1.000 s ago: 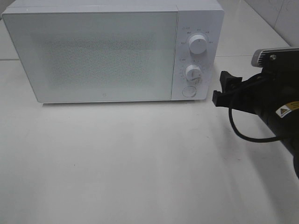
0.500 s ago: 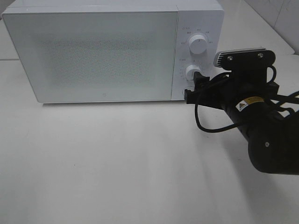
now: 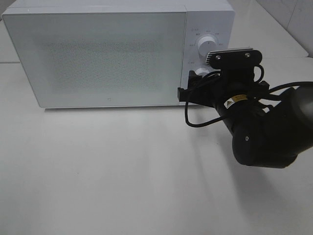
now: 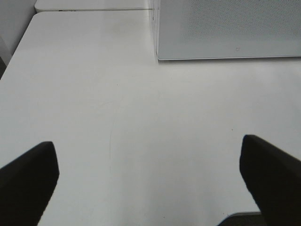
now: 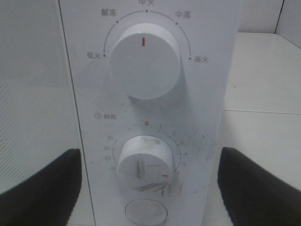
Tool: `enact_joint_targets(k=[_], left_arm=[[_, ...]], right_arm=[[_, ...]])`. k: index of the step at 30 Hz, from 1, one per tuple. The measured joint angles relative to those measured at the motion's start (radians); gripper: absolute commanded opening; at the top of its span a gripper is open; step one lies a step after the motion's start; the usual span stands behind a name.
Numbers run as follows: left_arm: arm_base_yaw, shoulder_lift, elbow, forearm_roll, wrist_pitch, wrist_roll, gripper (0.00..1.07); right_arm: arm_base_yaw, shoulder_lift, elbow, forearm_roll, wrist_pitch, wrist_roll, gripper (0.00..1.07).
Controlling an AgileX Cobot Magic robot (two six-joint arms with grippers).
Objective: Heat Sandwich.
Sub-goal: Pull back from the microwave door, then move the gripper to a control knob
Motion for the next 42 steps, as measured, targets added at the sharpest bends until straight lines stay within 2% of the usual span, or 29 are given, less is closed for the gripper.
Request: enact_joint_targets(k=[16, 42], left_arm=[[0.000, 0.000, 0.000, 0.000, 0.000, 0.000, 1.00], [0.000, 0.000, 0.000, 0.000, 0.000, 0.000, 1.00]], right_arm=[[-0.030, 0.117, -0.127, 0.027, 0.000, 0.027, 0.76], [-0.031, 0.131, -0.128, 0.004, 0.003, 0.036, 0.73]])
